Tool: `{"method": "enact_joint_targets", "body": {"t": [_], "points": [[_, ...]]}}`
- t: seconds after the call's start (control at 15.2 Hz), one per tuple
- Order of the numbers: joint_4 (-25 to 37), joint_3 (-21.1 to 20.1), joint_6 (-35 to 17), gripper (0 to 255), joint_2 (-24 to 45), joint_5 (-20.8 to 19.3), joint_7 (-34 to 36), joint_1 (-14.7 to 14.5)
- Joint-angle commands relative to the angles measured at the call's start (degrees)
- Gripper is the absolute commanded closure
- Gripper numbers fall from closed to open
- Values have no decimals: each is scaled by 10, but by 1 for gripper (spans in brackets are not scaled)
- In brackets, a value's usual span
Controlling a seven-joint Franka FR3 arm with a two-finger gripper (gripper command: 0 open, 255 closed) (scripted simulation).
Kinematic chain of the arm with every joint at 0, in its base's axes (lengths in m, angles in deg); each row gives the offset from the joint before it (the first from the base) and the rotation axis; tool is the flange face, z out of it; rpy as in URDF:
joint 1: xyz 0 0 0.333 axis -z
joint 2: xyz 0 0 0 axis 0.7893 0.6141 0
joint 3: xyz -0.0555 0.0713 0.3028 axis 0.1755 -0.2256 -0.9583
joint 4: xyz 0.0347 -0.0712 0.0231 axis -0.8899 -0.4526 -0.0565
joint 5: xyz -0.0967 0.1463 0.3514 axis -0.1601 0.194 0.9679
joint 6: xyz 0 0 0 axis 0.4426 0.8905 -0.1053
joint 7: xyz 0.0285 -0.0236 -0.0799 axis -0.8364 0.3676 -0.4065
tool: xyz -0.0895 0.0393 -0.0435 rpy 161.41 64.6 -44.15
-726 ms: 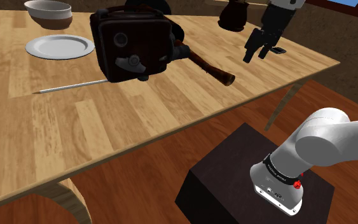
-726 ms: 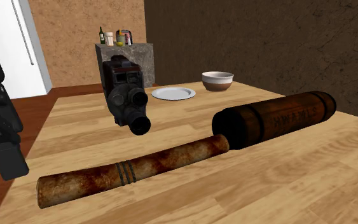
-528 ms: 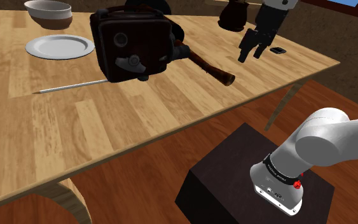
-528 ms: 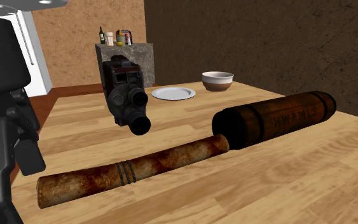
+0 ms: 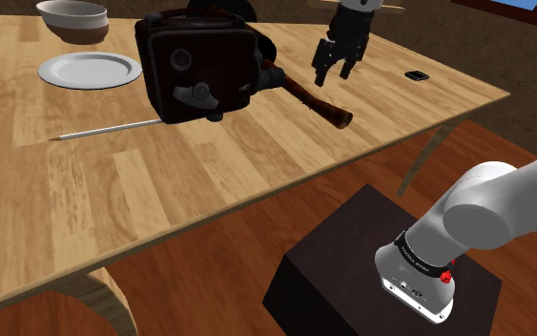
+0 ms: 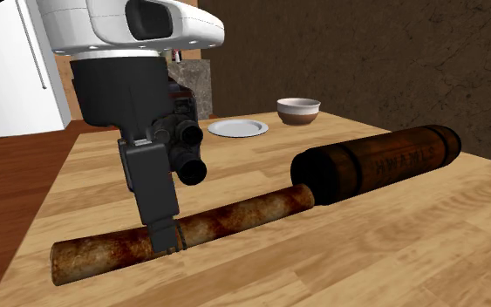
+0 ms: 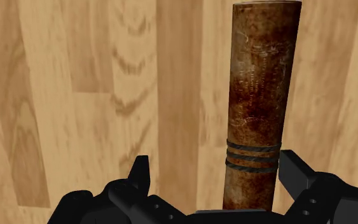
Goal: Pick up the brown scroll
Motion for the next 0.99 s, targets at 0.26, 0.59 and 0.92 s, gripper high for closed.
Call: {"method": "enact_joint_targets", "body": {"t": [0.26,0.59,0.92], "points": [[88,-35,-32,0,125,-30,41,0],[51,-35,-70,0,126,-31,46,-1],[33,-36,-90,255,128,-32,48,-2]]}}
